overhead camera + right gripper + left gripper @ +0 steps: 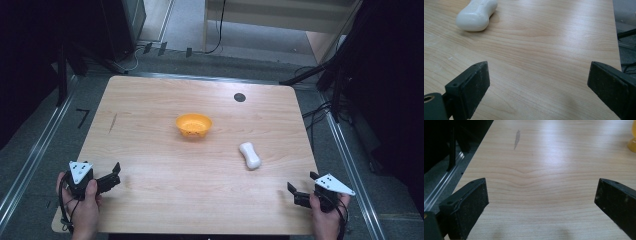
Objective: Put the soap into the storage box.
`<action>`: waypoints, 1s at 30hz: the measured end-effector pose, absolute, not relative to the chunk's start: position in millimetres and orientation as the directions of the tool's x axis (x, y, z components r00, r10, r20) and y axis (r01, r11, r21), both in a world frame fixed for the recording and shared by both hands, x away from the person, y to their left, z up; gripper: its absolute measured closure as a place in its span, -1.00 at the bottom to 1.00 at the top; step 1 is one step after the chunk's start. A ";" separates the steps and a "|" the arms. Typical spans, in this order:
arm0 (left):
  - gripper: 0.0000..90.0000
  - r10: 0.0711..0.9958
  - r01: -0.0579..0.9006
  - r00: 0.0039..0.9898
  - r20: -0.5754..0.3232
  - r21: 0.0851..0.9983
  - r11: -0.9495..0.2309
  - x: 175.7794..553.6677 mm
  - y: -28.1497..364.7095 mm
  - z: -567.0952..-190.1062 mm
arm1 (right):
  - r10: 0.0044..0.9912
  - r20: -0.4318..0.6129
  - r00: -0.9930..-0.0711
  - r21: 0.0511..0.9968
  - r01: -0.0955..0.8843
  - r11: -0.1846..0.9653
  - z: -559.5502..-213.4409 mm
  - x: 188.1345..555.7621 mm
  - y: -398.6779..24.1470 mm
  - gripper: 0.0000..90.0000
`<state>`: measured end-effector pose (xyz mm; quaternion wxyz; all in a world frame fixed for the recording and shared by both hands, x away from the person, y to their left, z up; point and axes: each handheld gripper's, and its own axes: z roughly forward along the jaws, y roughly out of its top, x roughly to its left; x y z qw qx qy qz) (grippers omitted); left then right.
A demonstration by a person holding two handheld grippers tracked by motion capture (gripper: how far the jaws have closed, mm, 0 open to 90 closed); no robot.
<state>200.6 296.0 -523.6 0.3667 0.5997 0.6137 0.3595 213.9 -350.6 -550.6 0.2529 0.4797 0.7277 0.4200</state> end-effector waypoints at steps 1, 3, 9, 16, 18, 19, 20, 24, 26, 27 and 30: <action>-1.00 1.000 0.484 -0.014 -0.005 0.875 0.011 201.8 294.2 -523.7 | 0.910 0.031 -0.413 0.854 0.484 0.190 -550.6 214.1 -350.5 -0.89; -1.00 1.000 0.500 -0.024 -0.001 0.866 0.013 203.8 293.6 -523.8 | 0.910 0.023 -0.413 0.852 0.485 0.199 -550.7 213.6 -349.5 -0.89; -1.00 0.998 0.512 -0.044 -0.036 0.857 0.053 205.9 297.6 -523.9 | 0.890 -0.031 -0.456 0.818 0.500 0.285 -551.7 213.8 -340.8 -0.87; -1.00 1.000 0.520 -0.030 -0.007 0.854 0.021 206.4 294.6 -524.2 | 0.892 -0.027 -0.452 0.807 0.517 0.287 -550.6 215.5 -340.3 -0.93; -1.00 1.000 0.526 -0.026 0.003 0.850 0.011 206.5 293.9 -524.0 | 0.893 -0.021 -0.449 0.808 0.519 0.280 -549.9 216.3 -341.8 -0.94; -1.00 1.000 0.525 -0.026 0.003 0.851 0.011 206.6 293.8 -524.2 | 0.892 -0.013 -0.452 0.804 0.525 0.278 -549.6 216.6 -342.2 -0.96; -1.00 1.000 0.527 -0.026 0.003 0.850 0.011 206.6 293.8 -524.2 | 0.890 -0.003 -0.456 0.801 0.531 0.275 -549.4 217.0 -342.5 -0.96; -1.00 1.000 0.529 -0.023 -0.003 0.848 0.015 206.6 294.2 -524.2 | 0.875 0.003 -0.484 0.788 0.541 0.296 -549.2 216.2 -341.4 -0.82; -1.00 1.000 0.530 -0.024 -0.003 0.848 0.015 206.8 294.3 -524.2 | 0.879 -0.023 -0.477 0.787 0.534 0.310 -547.5 214.9 -340.5 -0.84; -1.00 1.000 0.530 -0.025 -0.004 0.848 0.017 206.9 294.3 -524.2 | 0.880 -0.030 -0.474 0.787 0.532 0.313 -546.2 214.4 -340.7 -0.83; -1.00 1.000 0.531 -0.026 -0.004 0.847 0.018 207.0 294.5 -524.3 | 0.874 -0.042 -0.484 0.787 0.522 0.327 -543.1 214.0 -341.1 -0.69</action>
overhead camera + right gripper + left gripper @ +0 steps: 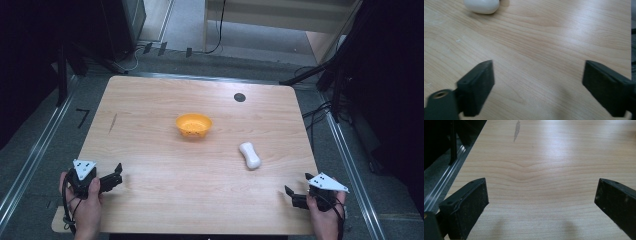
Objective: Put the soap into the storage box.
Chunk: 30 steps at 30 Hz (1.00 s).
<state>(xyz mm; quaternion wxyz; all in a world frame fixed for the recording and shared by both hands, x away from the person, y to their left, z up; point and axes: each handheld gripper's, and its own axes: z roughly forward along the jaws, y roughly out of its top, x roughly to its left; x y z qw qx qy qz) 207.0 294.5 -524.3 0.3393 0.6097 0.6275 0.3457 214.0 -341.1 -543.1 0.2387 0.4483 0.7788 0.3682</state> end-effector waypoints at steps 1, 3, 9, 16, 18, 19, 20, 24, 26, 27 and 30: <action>-1.00 1.000 0.531 -0.026 -0.005 0.847 0.017 207.0 294.5 -524.3 | 0.873 -0.043 -0.486 0.784 0.525 0.331 -542.8 213.7 -340.7 -0.68; -1.00 1.000 0.532 -0.025 -0.004 0.847 0.017 207.0 294.7 -524.2 | 0.866 -0.056 -0.497 0.782 0.518 0.348 -541.9 213.6 -340.1 -0.64; -1.00 1.000 0.534 -0.024 -0.006 0.845 0.018 207.0 294.9 -524.1 | 0.859 -0.014 -0.512 0.778 0.534 0.331 -542.0 215.7 -338.3 -0.79; -1.00 1.000 0.535 -0.020 -0.007 0.845 0.017 207.2 295.1 -524.1 | 0.837 0.017 -0.547 0.751 0.559 0.351 -540.2 218.9 -328.8 -0.96; -1.00 1.000 0.536 -0.019 -0.007 0.844 0.016 207.2 295.1 -524.1 | 0.836 -0.021 -0.549 0.744 0.550 0.379 -536.8 219.5 -325.2 -0.96; -1.00 1.000 0.536 -0.019 -0.007 0.844 0.016 207.2 295.1 -524.1 | 0.833 -0.025 -0.553 0.745 0.545 0.384 -535.2 220.2 -324.3 -0.96; -1.00 1.000 0.536 -0.019 -0.007 0.844 0.016 207.2 295.0 -524.1 | 0.833 -0.015 -0.553 0.750 0.545 0.375 -533.7 220.8 -323.4 -0.96; -1.00 1.000 0.535 -0.018 -0.008 0.844 0.017 207.3 295.1 -524.1 | 0.824 -0.009 -0.567 0.743 0.547 0.386 -529.4 224.7 -321.2 -0.76; -1.00 1.000 0.535 -0.018 -0.009 0.845 0.017 207.2 295.2 -524.1 | 0.830 -0.007 -0.558 0.739 0.556 0.380 -528.3 227.0 -320.8 -0.65; -1.00 1.000 0.535 -0.018 -0.009 0.845 0.018 207.2 295.2 -524.1 | 0.827 -0.007 -0.563 0.733 0.560 0.387 -528.2 228.8 -320.5 -0.69; -1.00 1.000 0.536 -0.020 -0.012 0.844 0.021 207.3 295.2 -524.2 | 0.820 0.005 -0.572 0.721 0.570 0.394 -527.3 233.2 -318.2 -0.65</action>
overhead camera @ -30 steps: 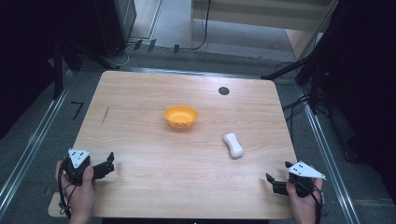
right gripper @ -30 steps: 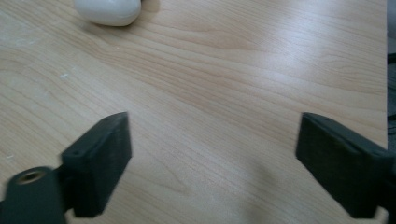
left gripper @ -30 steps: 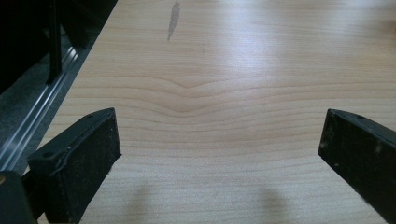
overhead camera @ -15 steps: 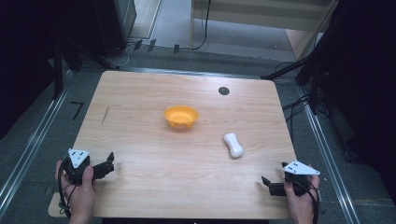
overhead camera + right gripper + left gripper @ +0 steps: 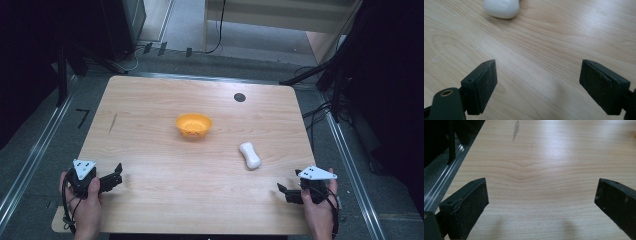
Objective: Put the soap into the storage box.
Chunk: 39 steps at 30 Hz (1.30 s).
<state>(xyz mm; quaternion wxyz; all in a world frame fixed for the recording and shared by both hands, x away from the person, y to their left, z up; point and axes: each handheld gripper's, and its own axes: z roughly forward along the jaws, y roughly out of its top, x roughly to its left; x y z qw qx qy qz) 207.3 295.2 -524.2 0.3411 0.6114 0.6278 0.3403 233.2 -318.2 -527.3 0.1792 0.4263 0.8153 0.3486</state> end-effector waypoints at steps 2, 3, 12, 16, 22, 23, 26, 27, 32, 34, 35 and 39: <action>-1.00 1.000 0.536 -0.019 -0.013 0.844 0.021 207.4 295.3 -524.2 | 0.822 0.008 -0.569 0.716 0.578 0.392 -526.0 235.9 -315.6 -0.67; -1.00 1.000 0.536 -0.018 -0.013 0.844 0.020 207.4 295.4 -524.2 | 0.813 0.024 -0.582 0.711 0.581 0.396 -525.3 238.1 -314.5 -0.69; -1.00 1.000 0.539 -0.016 -0.016 0.842 0.022 207.5 295.7 -524.2 | 0.808 -0.021 -0.589 0.675 0.588 0.446 -510.9 251.9 -298.8 -0.78; -1.00 1.000 0.541 -0.015 -0.016 0.841 0.021 207.4 296.0 -524.0 | 0.800 -0.025 -0.600 0.667 0.586 0.460 -507.6 258.8 -292.4 -1.00; -1.00 1.000 0.539 -0.015 -0.022 0.842 0.026 207.7 296.0 -524.3 | 0.795 -0.009 -0.606 0.653 0.599 0.464 -505.2 266.6 -283.5 -1.00; -1.00 1.000 0.539 -0.015 -0.022 0.842 0.027 207.7 296.0 -524.3 | 0.795 -0.008 -0.607 0.649 0.601 0.465 -504.9 268.0 -282.2 -1.00; -1.00 1.000 0.540 -0.015 -0.024 0.841 0.028 207.8 296.0 -524.2 | 0.799 0.000 -0.601 0.628 0.622 0.468 -504.4 272.3 -277.6 -1.00; -1.00 1.000 0.540 -0.015 -0.024 0.841 0.028 207.8 296.0 -524.3 | 0.798 -0.002 -0.602 0.617 0.628 0.475 -504.1 274.0 -276.2 -1.00; -1.00 1.000 0.540 -0.015 -0.026 0.841 0.030 208.0 296.1 -524.4 | 0.807 0.024 -0.591 0.580 0.665 0.470 -501.5 281.8 -269.8 -1.00; -1.00 1.000 0.540 -0.015 -0.026 0.841 0.030 208.0 296.2 -524.4 | 0.807 0.039 -0.590 0.576 0.673 0.464 -500.2 285.2 -267.9 -1.00; -1.00 1.000 0.540 -0.015 -0.026 0.841 0.030 208.0 296.2 -524.4 | 0.809 0.047 -0.586 0.569 0.682 0.460 -499.4 286.4 -266.6 -1.00; -1.00 1.000 0.539 -0.014 -0.026 0.842 0.030 208.1 296.2 -524.4 | 0.811 0.052 -0.583 0.557 0.691 0.461 -497.8 290.9 -262.8 -1.00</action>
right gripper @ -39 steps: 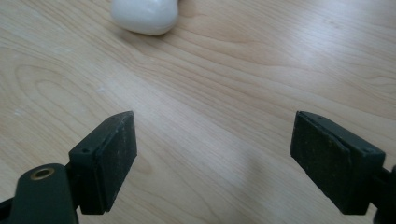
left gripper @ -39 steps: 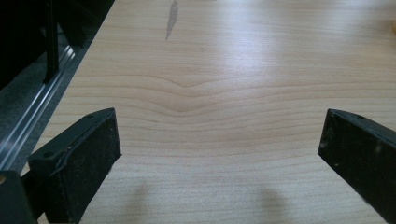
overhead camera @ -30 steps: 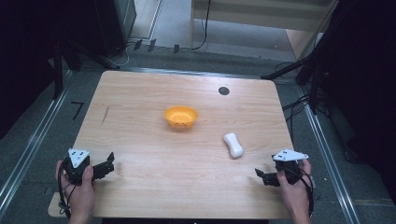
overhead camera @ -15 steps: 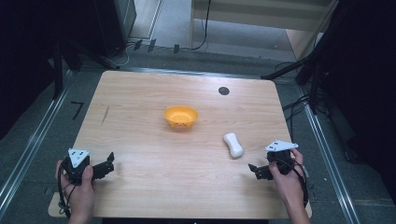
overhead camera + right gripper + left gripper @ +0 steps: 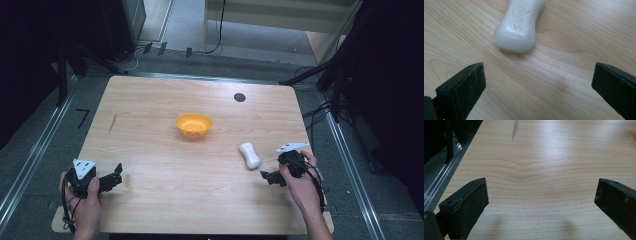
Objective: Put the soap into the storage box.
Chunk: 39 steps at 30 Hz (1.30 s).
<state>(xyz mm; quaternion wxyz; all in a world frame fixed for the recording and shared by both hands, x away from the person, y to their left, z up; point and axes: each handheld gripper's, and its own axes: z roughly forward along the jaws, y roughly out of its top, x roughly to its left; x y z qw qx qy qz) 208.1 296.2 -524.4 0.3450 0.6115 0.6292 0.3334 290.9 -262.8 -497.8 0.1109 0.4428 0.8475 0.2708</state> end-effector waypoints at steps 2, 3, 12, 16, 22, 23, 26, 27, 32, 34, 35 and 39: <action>-1.00 1.000 0.539 -0.015 -0.027 0.841 0.030 208.0 296.2 -524.4 | 0.807 0.065 -0.587 0.549 0.697 0.462 -497.6 294.5 -258.7 -1.00; -1.00 1.000 0.540 -0.015 -0.026 0.841 0.030 208.1 296.2 -524.4 | 0.808 0.066 -0.585 0.545 0.700 0.462 -497.4 295.3 -257.1 -1.00; -1.00 1.000 0.540 -0.014 -0.028 0.841 0.031 208.2 296.4 -524.4 | 0.812 0.086 -0.577 0.515 0.724 0.460 -499.9 304.6 -244.0 -1.00; -1.00 0.999 0.541 -0.015 -0.029 0.840 0.033 208.2 296.5 -524.4 | 0.821 0.090 -0.563 0.508 0.735 0.448 -497.7 308.7 -239.0 -0.99; -1.00 0.999 0.543 -0.014 -0.030 0.839 0.033 208.4 296.6 -524.4 | 0.836 0.085 -0.542 0.497 0.750 0.436 -494.4 315.9 -231.7 -0.89; -1.00 0.999 0.543 -0.013 -0.030 0.839 0.032 208.4 296.7 -524.4 | 0.840 0.082 -0.537 0.496 0.752 0.433 -494.2 317.1 -230.5 -0.88; -1.00 0.999 0.543 -0.013 -0.031 0.839 0.033 208.4 296.7 -524.4 | 0.843 0.087 -0.531 0.483 0.763 0.430 -493.0 320.1 -227.0 -0.87; -1.00 0.999 0.544 -0.013 -0.031 0.839 0.033 208.5 296.7 -524.4 | 0.846 0.083 -0.526 0.482 0.764 0.428 -492.9 321.2 -225.7 -0.86; -1.00 0.999 0.543 -0.010 -0.033 0.839 0.033 208.6 296.8 -524.5 | 0.857 0.067 -0.511 0.469 0.775 0.425 -493.3 326.4 -220.5 -0.76; -1.00 0.999 0.543 -0.010 -0.033 0.839 0.033 208.6 296.8 -524.5 | 0.860 0.068 -0.505 0.460 0.781 0.422 -493.7 328.2 -218.3 -0.75; -1.00 0.999 0.544 -0.010 -0.033 0.839 0.033 208.6 296.8 -524.5 | 0.859 0.069 -0.507 0.458 0.781 0.424 -494.0 329.3 -217.5 -0.75; -1.00 0.999 0.545 -0.009 -0.033 0.838 0.032 208.7 296.9 -524.5 | 0.866 0.071 -0.496 0.446 0.792 0.417 -493.8 333.2 -213.5 -0.71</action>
